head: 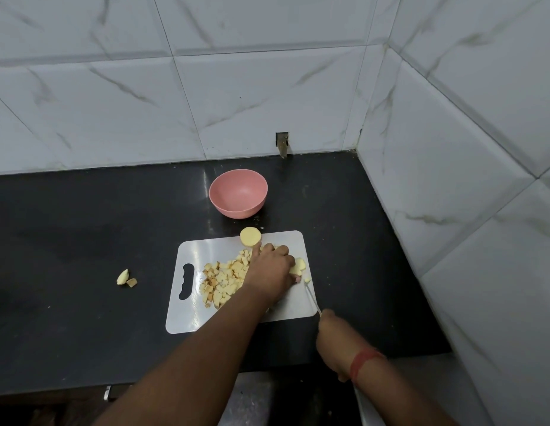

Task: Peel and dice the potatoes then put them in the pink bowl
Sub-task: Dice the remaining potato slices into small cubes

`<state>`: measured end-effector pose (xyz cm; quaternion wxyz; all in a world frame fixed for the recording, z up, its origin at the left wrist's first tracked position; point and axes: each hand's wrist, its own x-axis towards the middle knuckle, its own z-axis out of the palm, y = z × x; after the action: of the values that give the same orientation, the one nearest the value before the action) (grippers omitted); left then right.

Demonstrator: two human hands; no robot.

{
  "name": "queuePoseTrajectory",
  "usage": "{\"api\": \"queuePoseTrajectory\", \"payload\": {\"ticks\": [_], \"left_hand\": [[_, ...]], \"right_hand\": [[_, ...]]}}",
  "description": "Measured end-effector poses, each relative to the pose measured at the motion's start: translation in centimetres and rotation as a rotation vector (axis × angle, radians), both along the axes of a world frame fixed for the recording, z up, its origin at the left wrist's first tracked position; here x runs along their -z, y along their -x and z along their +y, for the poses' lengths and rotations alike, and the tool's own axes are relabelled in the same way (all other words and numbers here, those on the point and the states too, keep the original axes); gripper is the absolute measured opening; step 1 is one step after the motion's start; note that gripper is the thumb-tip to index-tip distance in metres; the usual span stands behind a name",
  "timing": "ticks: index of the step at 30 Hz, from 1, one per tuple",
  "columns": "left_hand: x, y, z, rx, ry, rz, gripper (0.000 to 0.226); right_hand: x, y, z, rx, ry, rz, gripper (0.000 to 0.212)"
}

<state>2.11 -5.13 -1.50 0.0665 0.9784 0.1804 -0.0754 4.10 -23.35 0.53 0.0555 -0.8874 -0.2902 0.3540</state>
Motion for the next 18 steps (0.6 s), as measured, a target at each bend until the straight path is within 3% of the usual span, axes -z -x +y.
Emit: {"api": "queuePoseTrajectory", "payload": {"ticks": [7, 10, 12, 14, 16, 17, 18], "left_hand": [[-0.2, 0.9, 0.8, 0.044, 0.013, -0.023, 0.041], [0.1, 1.1, 0.7, 0.050, -0.016, -0.045, 0.035], [0.3, 1.2, 0.6, 0.051, -0.032, -0.053, 0.034], [0.4, 1.3, 0.6, 0.052, -0.047, -0.057, 0.033], [0.3, 1.2, 0.5, 0.043, -0.056, -0.060, 0.033], [0.3, 1.2, 0.4, 0.036, -0.058, -0.060, 0.033], [0.4, 1.2, 0.4, 0.029, -0.058, -0.059, 0.033]], "right_hand": [[-2.1, -0.8, 2.8, 0.090, -0.007, -0.015, 0.029], [-2.6, -1.2, 5.1, 0.070, -0.075, 0.090, 0.023], [-3.8, -0.9, 6.0, -0.118, 0.227, 0.065, 0.012], [-4.7, -1.0, 6.6, -0.271, 0.270, -0.001, 0.013], [-4.8, -0.9, 6.7, -0.551, 0.202, -0.110, 0.021], [-4.6, -1.0, 6.7, -0.742, 0.297, -0.225, 0.028], [-4.5, -0.4, 6.5, -0.756, 0.310, -0.228, 0.034]]}}
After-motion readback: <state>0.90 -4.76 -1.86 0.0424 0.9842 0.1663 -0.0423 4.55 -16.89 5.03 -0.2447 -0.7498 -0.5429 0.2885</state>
